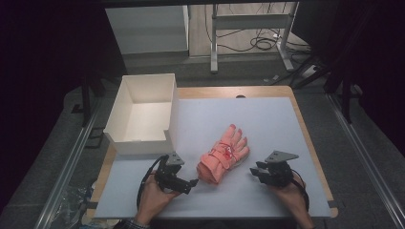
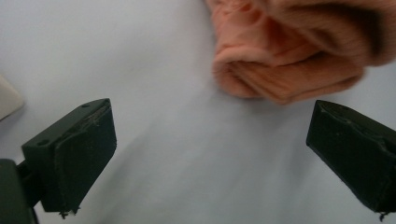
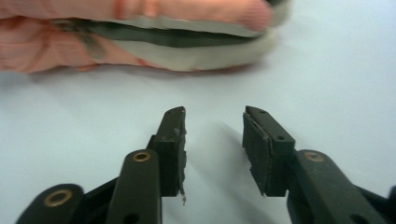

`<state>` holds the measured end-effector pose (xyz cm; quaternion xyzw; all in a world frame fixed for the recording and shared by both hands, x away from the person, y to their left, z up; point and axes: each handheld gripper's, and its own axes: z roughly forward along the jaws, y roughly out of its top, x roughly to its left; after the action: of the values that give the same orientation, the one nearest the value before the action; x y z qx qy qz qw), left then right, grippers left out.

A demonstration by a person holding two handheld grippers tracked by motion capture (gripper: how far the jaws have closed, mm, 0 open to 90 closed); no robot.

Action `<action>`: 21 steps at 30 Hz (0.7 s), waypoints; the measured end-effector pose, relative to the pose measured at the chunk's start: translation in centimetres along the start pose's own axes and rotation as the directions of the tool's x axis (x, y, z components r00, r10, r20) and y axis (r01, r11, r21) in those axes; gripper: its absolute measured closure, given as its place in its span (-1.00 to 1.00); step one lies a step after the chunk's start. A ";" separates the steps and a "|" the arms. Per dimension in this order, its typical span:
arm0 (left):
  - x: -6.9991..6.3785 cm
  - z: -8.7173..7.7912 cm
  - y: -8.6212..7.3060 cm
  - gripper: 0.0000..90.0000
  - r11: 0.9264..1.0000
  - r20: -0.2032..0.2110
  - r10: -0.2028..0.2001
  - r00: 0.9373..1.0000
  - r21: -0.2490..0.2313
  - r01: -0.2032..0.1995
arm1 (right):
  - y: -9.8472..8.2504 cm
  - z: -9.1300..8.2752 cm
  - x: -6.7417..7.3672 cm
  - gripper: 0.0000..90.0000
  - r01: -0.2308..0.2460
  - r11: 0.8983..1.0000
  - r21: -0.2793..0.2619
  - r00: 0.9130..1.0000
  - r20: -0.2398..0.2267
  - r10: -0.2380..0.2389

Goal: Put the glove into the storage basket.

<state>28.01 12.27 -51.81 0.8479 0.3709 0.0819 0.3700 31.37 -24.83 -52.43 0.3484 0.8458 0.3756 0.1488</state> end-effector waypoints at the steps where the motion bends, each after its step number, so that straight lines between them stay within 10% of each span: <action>1: -0.2 -0.2 0.2 -0.98 1.000 0.009 0.002 1.000 0.004 -0.002 | -0.1 -0.1 -0.4 0.25 -0.003 1.000 -0.004 1.000 0.015 0.003; 10: -2.1 -1.8 2.9 -1.00 0.999 0.005 0.031 1.000 0.016 -0.031 | -0.9 -0.5 -2.3 -0.22 -0.023 1.000 0.014 0.992 0.121 0.021; 21: -3.9 -0.3 7.5 -1.00 0.997 0.004 0.072 0.997 0.029 -0.073 | -1.1 -0.5 -2.7 -0.33 -0.031 0.999 0.008 0.995 0.099 0.030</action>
<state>29.43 6.37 -45.89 0.8662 0.3404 0.0885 0.3549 32.50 -27.47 -52.93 0.3802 0.8338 0.3560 0.1830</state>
